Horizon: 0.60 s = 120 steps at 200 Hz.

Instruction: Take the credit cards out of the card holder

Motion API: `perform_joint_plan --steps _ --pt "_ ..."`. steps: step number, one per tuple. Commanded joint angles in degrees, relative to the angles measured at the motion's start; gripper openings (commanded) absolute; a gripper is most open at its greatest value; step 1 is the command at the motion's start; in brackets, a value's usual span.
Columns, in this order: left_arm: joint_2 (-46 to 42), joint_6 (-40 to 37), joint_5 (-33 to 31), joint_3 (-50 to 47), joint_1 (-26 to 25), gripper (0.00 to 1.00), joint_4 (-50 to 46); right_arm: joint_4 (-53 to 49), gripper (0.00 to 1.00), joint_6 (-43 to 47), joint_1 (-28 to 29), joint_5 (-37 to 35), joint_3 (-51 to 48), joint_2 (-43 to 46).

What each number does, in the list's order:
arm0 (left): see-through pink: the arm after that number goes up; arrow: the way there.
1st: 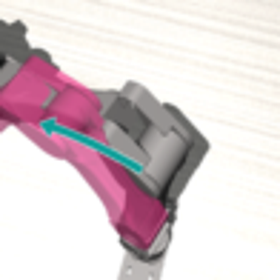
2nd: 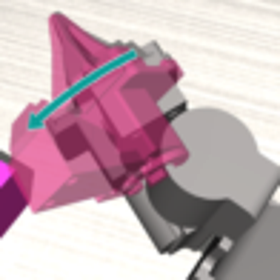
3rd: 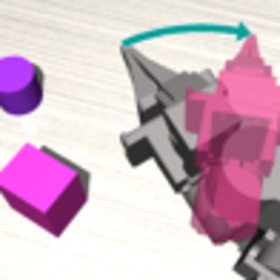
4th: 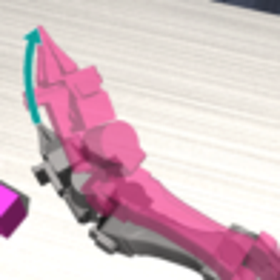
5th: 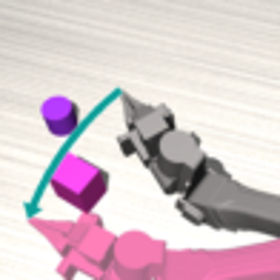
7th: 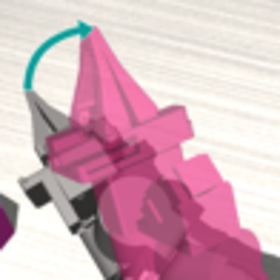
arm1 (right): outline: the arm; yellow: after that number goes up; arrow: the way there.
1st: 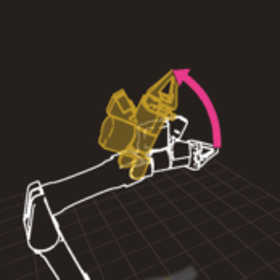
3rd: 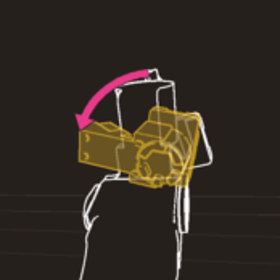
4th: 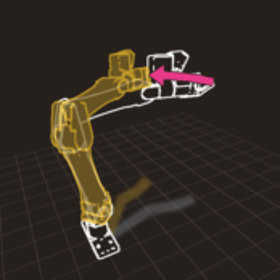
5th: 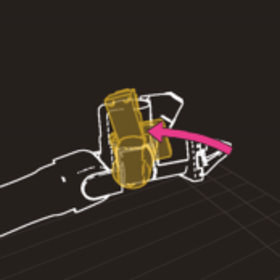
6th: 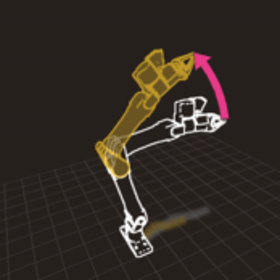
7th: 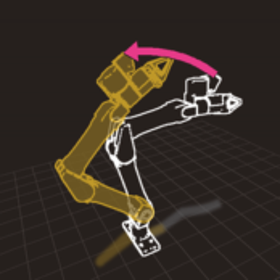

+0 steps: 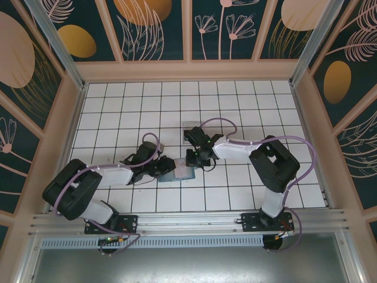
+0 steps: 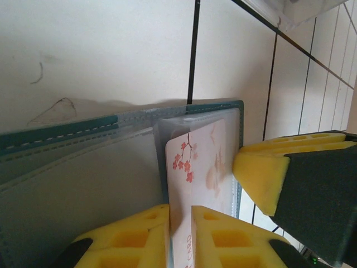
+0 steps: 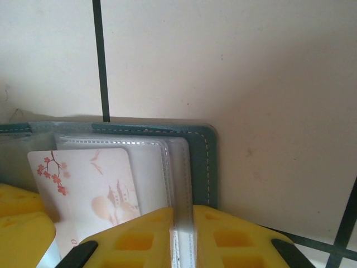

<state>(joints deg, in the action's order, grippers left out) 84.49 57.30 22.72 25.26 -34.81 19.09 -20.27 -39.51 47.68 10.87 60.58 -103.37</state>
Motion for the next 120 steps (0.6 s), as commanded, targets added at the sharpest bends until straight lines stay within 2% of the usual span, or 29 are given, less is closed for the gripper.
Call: perform_joint_plan --steps 1,52,120 --pt "0.2 0.8 1.6 -0.6 0.3 0.19 2.5 -0.9 0.16 -0.3 0.2 0.0 -1.3 -1.4" --pt "2.1 1.1 1.9 -0.8 0.3 0.21 3.8 -0.8 0.16 -0.3 0.3 0.2 -1.2 -1.6" --pt "2.8 0.7 1.3 -0.9 0.3 0.14 3.6 -1.0 0.15 -0.2 0.3 0.0 -1.1 -1.6"
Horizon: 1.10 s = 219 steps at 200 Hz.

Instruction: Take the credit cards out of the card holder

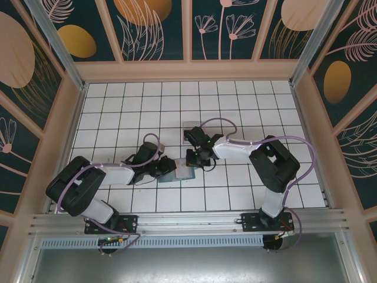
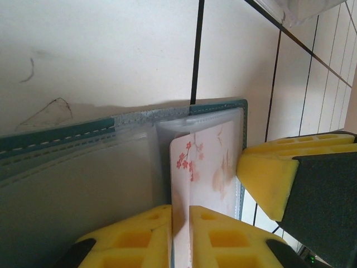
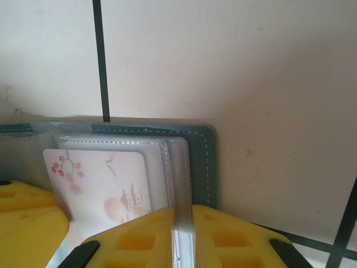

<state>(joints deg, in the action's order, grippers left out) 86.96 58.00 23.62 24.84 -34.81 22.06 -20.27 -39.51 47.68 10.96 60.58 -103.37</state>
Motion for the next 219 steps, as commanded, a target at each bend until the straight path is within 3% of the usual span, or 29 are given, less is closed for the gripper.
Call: perform_joint_plan --steps 1,109,219 --pt "0.2 0.0 0.4 -0.5 0.3 0.14 0.5 -1.0 0.15 -0.2 0.3 -0.1 -1.2 -1.6" --pt "-9.3 -5.7 -6.2 0.4 0.4 0.07 -13.3 -2.0 0.14 -0.1 0.1 -1.0 -0.7 -1.5" --pt "-17.4 -21.0 -12.8 9.7 0.4 0.05 -33.0 -3.5 0.14 0.3 0.1 -1.9 0.6 0.4"
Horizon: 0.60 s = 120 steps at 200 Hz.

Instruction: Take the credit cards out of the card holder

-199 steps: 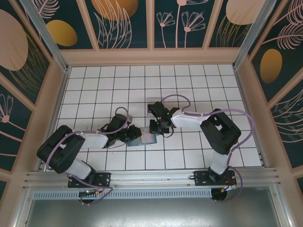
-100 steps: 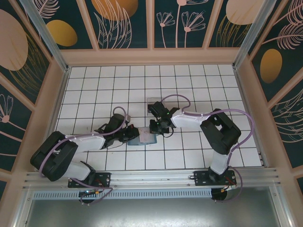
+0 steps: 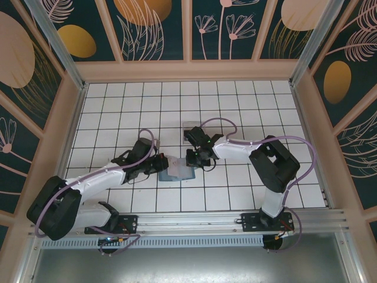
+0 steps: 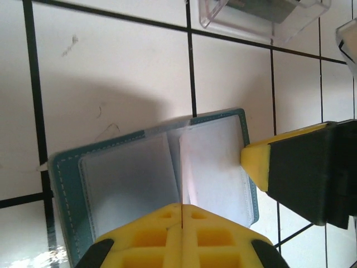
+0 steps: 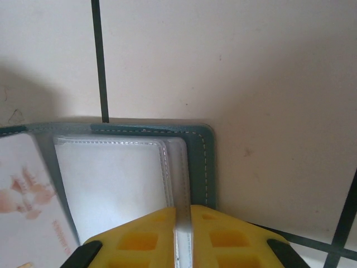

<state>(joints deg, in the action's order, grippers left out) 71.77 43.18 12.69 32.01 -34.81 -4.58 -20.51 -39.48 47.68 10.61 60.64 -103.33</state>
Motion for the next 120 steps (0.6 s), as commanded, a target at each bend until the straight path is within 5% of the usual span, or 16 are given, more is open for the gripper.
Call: perform_joint_plan --steps 1,120 --pt "-2.3 -6.4 -1.9 2.6 0.4 0.05 -6.5 -3.3 0.14 0.2 0.1 -1.6 0.6 0.4" --pt "-3.8 -33.5 -4.8 14.7 0.4 0.00 -18.2 -5.4 0.15 0.6 -0.4 -5.4 1.1 7.8"
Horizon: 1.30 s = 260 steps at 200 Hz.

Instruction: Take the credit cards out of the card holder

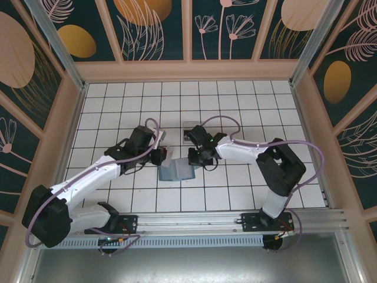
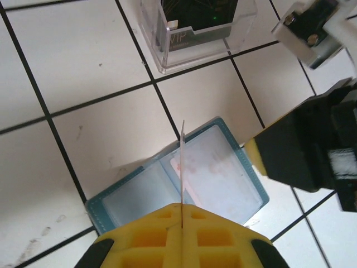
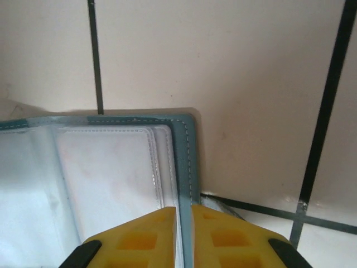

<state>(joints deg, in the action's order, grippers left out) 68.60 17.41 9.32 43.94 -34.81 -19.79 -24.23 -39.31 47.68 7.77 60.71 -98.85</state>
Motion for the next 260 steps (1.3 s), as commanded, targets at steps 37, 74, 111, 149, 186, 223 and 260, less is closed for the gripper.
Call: perform_joint_plan --steps 37,74,111,149,186,223,260 --pt "1.8 -15.0 0.0 5.7 0.4 0.00 -3.0 -2.2 0.16 0.9 -1.7 -3.4 -0.4 6.1" --pt "3.6 -23.0 4.8 9.2 0.4 0.00 -1.6 -2.5 0.16 1.7 -4.2 -4.0 -3.0 9.9" --pt "8.9 -31.5 4.9 16.1 0.4 0.00 -2.9 -3.1 0.16 2.8 -6.8 -4.4 -4.9 13.6" --pt "17.0 -39.6 1.9 24.8 0.4 0.00 -6.3 -4.1 0.16 3.5 -8.7 -5.0 -5.9 16.4" --pt "24.9 -48.8 1.7 34.1 0.4 0.00 -12.3 -5.1 0.16 3.5 -9.1 -5.6 -6.2 17.6" --pt "32.8 -57.8 3.4 44.0 0.4 0.00 -20.1 -5.1 0.16 3.0 -9.1 -5.4 -6.7 18.1" --pt "40.2 -64.5 3.6 54.4 0.4 0.00 -27.1 -5.4 0.16 2.3 -9.1 -5.8 -7.0 18.8"
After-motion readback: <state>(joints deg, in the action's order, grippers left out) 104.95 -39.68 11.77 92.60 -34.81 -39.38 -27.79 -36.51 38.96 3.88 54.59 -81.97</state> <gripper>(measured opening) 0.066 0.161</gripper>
